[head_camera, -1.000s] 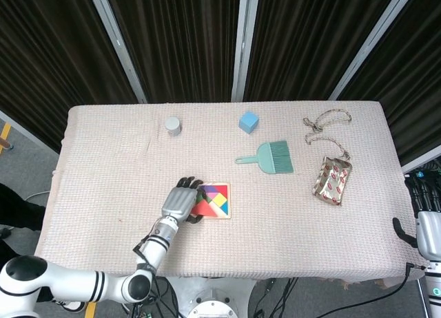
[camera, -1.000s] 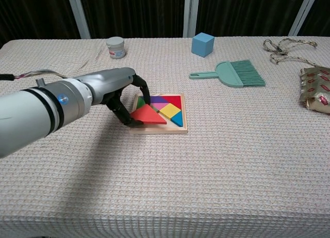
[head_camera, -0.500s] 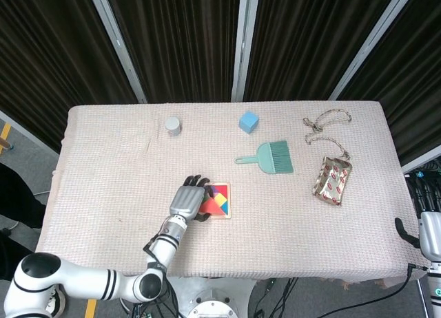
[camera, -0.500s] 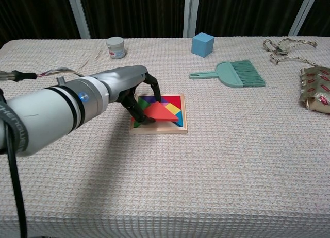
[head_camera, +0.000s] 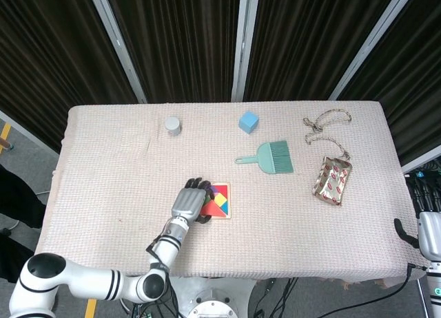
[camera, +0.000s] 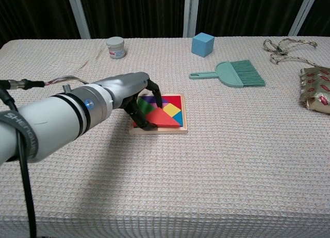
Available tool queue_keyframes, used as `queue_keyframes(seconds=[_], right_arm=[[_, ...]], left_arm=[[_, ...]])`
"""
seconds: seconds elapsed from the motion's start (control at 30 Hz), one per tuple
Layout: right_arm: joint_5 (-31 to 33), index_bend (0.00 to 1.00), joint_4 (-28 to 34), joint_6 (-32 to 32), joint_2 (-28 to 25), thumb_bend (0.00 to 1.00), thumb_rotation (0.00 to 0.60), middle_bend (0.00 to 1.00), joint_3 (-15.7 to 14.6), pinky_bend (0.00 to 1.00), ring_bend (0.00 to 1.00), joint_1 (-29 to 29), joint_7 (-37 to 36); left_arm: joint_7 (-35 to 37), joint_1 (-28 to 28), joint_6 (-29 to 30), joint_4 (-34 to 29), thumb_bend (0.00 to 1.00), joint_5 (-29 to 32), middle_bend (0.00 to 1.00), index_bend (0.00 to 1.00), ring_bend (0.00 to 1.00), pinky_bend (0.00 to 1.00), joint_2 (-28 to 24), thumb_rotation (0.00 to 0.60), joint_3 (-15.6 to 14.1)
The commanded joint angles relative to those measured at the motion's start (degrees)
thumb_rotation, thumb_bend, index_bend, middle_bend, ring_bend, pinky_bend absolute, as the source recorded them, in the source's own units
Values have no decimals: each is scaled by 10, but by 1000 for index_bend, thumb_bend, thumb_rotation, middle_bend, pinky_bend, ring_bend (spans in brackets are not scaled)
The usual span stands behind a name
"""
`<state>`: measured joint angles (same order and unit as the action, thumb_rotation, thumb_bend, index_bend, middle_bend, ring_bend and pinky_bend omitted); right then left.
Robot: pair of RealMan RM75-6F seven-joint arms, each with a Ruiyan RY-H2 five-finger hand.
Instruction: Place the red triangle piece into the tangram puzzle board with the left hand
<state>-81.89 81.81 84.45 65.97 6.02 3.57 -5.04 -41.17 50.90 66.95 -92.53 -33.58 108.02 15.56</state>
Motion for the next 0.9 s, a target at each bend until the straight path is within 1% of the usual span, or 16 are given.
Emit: queue_keyframes(seconds=[0.03, 0.17, 0.23, 0.3, 0.43, 0.53, 0.77, 0.9], right_arm=[[1, 0, -1, 1, 0, 268, 600, 0, 0, 0, 0, -1, -1], [1, 0, -1, 2, -1, 268, 600, 0, 1, 0, 0, -2, -1], [1, 0, -1, 2, -1, 268, 600, 0, 1, 0, 0, -2, -2], [1, 0, -1, 1, -1, 268, 600, 0, 0, 0, 0, -2, -1], [1, 0, -2, 0, -1, 268, 600, 0, 0, 0, 0, -1, -1], [1, 0, -1, 0, -1, 268, 600, 0, 0, 0, 0, -2, 0], [0, 0, -1, 0, -1, 269, 600, 0, 0, 0, 0, -2, 0], [0, 0, -2, 0, -1, 269, 600, 0, 0, 0, 0, -2, -1]], left_arm=[[1, 0, 0, 1, 308, -1, 132, 426, 0, 29, 0, 600, -1], [5, -1, -3, 1, 308, -3, 131, 394, 0, 29, 0, 600, -3], [6, -1, -4, 2, 308, -3, 131, 361, 0, 29, 1, 600, -3], [8, -1, -6, 3, 309, -5, 131, 304, 0, 29, 0, 600, -3], [12, -2, -5, 2, 308, -8, 131, 235, 0, 29, -1, 600, -3], [12, -2, -6, 0, 308, -10, 131, 218, 0, 30, -3, 600, -3], [12, 0, -6, -1, 308, -13, 131, 216, 0, 30, -4, 600, -3], [4, 1, -4, -3, 308, -2, 129, 244, 0, 31, -10, 600, -1]])
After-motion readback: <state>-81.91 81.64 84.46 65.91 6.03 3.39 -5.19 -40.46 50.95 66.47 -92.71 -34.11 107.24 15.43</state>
